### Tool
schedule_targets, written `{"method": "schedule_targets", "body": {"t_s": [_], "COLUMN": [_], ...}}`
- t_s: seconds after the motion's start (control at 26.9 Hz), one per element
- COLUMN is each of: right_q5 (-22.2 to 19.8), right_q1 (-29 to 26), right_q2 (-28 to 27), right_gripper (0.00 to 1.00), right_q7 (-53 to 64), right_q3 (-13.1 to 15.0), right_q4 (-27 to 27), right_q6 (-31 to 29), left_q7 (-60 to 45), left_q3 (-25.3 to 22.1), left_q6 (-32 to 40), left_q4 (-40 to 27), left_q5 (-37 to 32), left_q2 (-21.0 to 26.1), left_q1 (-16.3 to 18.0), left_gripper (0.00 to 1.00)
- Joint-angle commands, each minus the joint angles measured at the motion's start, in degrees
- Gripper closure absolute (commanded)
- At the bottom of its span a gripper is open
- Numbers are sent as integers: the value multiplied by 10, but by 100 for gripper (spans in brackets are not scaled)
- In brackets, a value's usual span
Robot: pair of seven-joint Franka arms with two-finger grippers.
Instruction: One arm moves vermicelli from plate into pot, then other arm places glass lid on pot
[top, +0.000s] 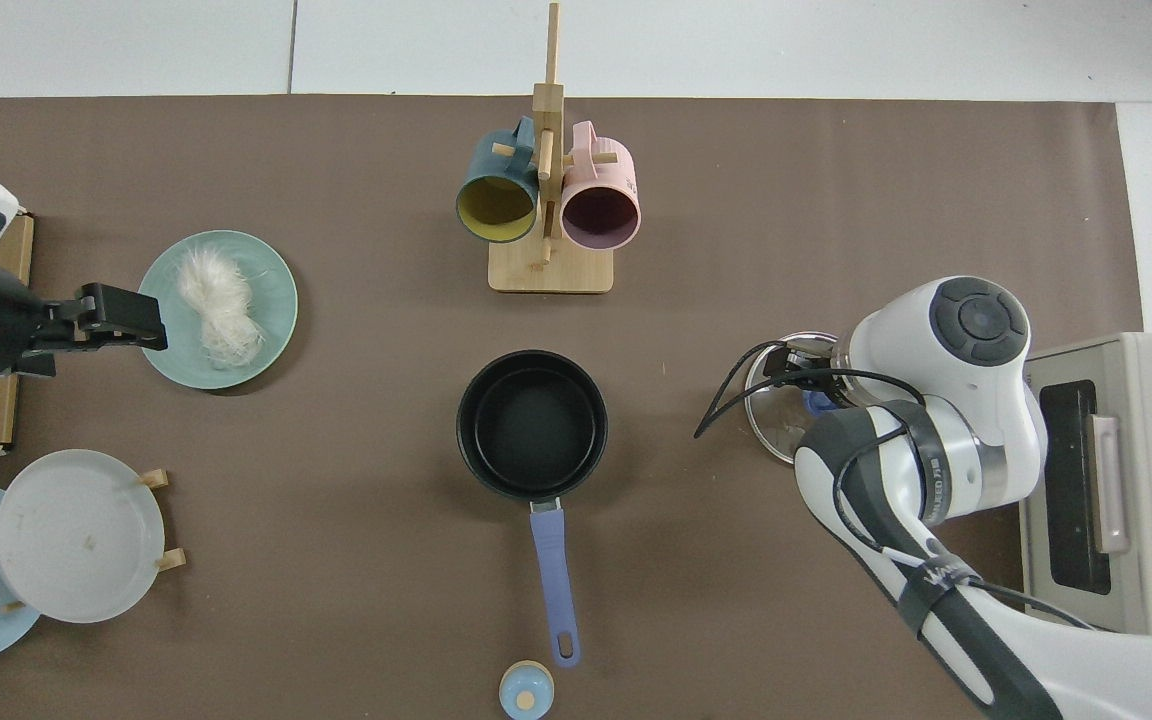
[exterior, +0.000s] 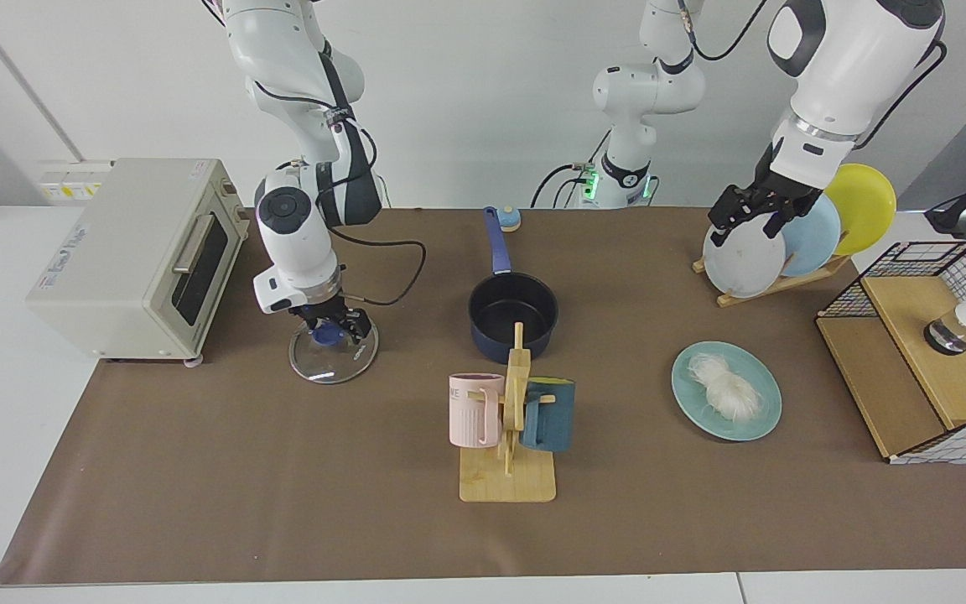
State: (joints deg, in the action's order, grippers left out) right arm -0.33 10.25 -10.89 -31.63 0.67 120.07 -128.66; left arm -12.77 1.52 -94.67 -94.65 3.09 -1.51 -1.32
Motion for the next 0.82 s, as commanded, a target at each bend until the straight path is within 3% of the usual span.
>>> {"method": "schedule_targets", "body": {"t_s": [0.0,0.52,0.78], "right_q5": [10,0,-1], "right_q1": [-1,-4,0], "right_q2": [-4,-10,-6], "right_gripper": [1,2,2], "right_q7": [-7,-4,-9], "right_q3": [1,1,2], "right_q4": [7,6,-26], "right_q6": [-21,-19,17], "left_q7": [-5,-6,-1], "left_q3": [2,6,9], "left_q6": [5,4,10], "left_q4": [7,7,7], "left_q5": [0,0,0], "left_q2": [-1,-1,-1], "left_q1": [4,4,1], "left_gripper": [0,0,0]}}
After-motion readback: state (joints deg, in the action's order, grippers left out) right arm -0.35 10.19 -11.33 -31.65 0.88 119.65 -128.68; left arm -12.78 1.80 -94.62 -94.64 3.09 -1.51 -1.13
